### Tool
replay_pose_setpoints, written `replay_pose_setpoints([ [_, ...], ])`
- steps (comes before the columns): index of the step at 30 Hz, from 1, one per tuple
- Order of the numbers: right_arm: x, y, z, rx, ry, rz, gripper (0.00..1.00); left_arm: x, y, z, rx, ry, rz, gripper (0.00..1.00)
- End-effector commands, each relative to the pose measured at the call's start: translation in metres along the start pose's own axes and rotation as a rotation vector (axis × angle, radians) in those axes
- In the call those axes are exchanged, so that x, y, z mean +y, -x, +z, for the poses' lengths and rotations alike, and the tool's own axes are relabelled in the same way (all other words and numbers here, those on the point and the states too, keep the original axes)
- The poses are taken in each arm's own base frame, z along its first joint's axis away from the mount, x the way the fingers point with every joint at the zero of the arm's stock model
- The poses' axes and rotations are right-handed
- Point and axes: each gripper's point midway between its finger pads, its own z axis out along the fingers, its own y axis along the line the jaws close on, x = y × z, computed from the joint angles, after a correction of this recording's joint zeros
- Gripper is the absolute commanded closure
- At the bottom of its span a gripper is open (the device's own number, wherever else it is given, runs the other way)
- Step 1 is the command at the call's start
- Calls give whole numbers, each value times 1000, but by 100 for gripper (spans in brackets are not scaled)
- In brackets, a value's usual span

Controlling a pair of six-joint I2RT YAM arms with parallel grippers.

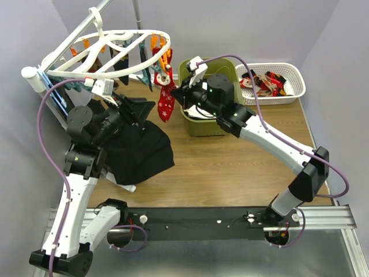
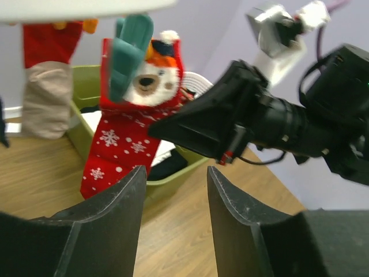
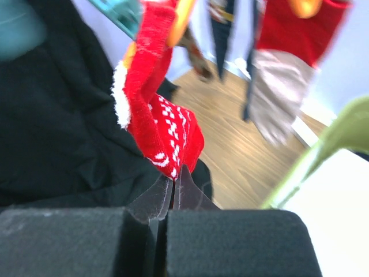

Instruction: Remove the socks clipped to the hanger

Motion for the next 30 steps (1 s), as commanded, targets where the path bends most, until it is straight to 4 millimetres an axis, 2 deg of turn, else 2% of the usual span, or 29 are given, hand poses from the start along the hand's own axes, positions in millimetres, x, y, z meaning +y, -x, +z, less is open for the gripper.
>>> replay_pose_setpoints([
  [1,-22,-10,-16,74,-168,-26,99,-43,-5,-17,37,-212,9,48],
  [5,-23,-16,-22,97,-202,-49,99,-64,12,-23,-5,-267,-28,48],
  [8,-20,-18,-23,99,-210,-50,99,-77,27,-18,-37,-278,-50,48],
  [10,-16,-20,-22,104,-208,-54,99,-80,38,-6,-60,-255,-66,48],
  [11,-15,-18,-22,101,-209,-54,99,-91,32,-1,-33,-275,-85,48],
  [12,-15,-18,-22,102,-213,-57,99,-99,35,10,-24,-280,-93,48],
  [13,-13,-18,-21,103,-214,-58,99,-96,39,20,-42,-235,-94,48],
  [14,-13,-17,-21,107,-219,-57,99,-105,29,26,-3,-234,-113,48],
  [15,-13,-18,-21,109,-225,-58,99,-104,33,38,-6,-200,-118,48],
  [16,-12,-16,-21,107,-227,-59,99,-91,41,47,-44,-107,-126,48],
  [17,-12,-15,-23,109,-228,-61,99,-85,37,51,-32,-49,-120,48],
  [18,-13,-16,-24,112,-239,-60,99,-88,44,57,-47,-20,-117,48],
  [19,-11,-15,-25,112,-239,-61,99,-71,51,61,-90,94,-114,48],
  [21,-12,-14,-29,111,-253,-61,99,-60,51,69,-86,191,-112,47],
  [22,-9,-14,-30,111,-250,-62,99,-48,54,71,-105,262,-110,46],
  [26,-7,-14,-33,114,-261,-75,99,-29,48,81,-102,389,-94,44],
  [27,-7,-15,-34,113,-265,-78,99,-22,40,84,-79,423,-87,44],
  [29,-5,-16,-35,116,-272,-85,99,-13,41,85,-95,481,-92,43],
  [30,-5,-15,-36,114,-274,-87,99,-8,34,86,-79,511,-88,43],
])
